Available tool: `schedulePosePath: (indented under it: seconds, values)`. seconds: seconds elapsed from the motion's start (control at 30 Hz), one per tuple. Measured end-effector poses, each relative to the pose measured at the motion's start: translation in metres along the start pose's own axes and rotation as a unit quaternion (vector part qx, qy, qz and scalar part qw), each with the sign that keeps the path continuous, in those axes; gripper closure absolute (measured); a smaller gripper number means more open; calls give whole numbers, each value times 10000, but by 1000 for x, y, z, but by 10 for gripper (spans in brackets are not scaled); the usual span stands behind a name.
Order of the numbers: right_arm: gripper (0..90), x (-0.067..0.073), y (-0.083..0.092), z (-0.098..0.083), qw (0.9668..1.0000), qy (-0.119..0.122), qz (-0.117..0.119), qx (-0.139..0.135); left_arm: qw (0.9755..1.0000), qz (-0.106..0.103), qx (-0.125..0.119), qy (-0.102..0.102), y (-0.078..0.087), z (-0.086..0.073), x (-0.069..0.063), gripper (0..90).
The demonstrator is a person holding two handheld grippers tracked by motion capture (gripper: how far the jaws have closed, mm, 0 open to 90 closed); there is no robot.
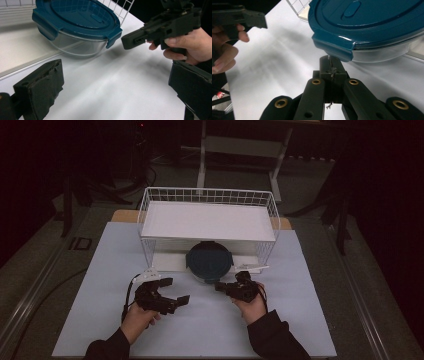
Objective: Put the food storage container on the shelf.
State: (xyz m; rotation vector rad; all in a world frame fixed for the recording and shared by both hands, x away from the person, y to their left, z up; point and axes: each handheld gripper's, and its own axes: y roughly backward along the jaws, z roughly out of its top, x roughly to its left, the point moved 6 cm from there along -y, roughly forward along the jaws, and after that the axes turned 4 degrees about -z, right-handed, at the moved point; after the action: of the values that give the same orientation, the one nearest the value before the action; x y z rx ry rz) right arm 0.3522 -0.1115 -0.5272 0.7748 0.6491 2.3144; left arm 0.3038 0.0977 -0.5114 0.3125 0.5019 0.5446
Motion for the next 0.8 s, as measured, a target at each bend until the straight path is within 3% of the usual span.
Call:
schedulePosePath:
  seconds: [0.17,0.47,0.67,0.8]
  values:
    - [900,-1,-8,3,10000,-4,-27,0,9999,65,-48,-116,1,-1,-1,2]
    - [900,-5,-22,17,9999,-53,-111,-92,9999,49,-114,-95,0,-1,1,2]
    - [900,-9,-29,25,9996,-2,-236,-140,9997,110,-140,-150,0,-1,2,3]
    - [900,-13,-35,33,9993,-91,-316,-201,9996,112,-151,-204,0,-1,0,2]
